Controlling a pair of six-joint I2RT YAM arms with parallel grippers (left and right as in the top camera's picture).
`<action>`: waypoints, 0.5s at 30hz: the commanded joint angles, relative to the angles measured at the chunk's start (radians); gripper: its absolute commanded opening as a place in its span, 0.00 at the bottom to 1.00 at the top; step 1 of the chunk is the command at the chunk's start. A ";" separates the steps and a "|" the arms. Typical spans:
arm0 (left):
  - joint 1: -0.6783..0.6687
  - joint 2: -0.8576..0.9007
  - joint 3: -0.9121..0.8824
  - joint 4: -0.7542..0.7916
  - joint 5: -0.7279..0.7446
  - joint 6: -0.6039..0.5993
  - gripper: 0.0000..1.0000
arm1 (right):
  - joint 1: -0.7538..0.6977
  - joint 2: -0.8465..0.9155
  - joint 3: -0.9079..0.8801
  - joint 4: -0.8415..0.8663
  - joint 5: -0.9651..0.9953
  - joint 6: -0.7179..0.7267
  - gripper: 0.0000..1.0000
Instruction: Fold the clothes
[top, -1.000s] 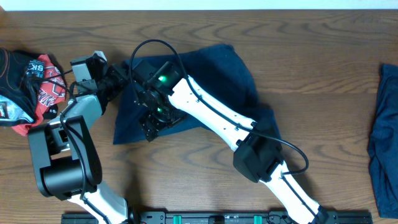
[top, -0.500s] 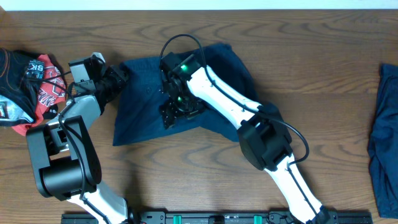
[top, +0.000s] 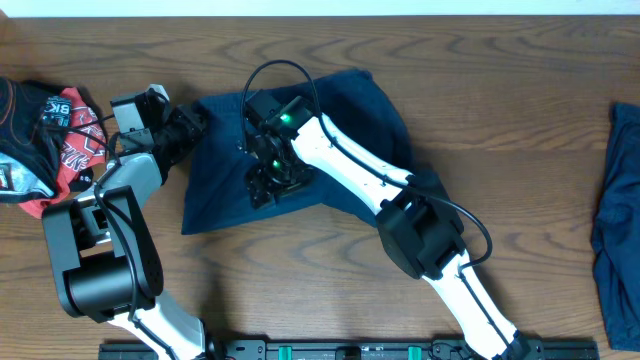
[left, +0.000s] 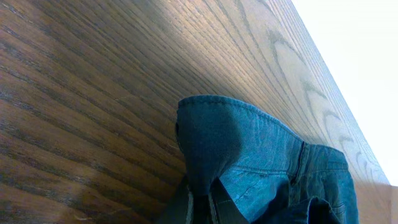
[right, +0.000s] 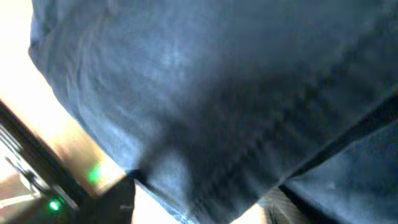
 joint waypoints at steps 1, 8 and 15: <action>0.005 0.009 0.021 -0.003 -0.008 0.018 0.06 | 0.011 0.000 0.004 0.021 -0.017 0.039 0.35; 0.005 0.009 0.021 -0.003 -0.008 0.025 0.06 | 0.013 0.000 0.004 0.045 -0.011 0.040 0.01; 0.005 0.009 0.021 -0.003 -0.008 0.025 0.06 | -0.023 -0.005 0.075 -0.011 0.152 0.053 0.01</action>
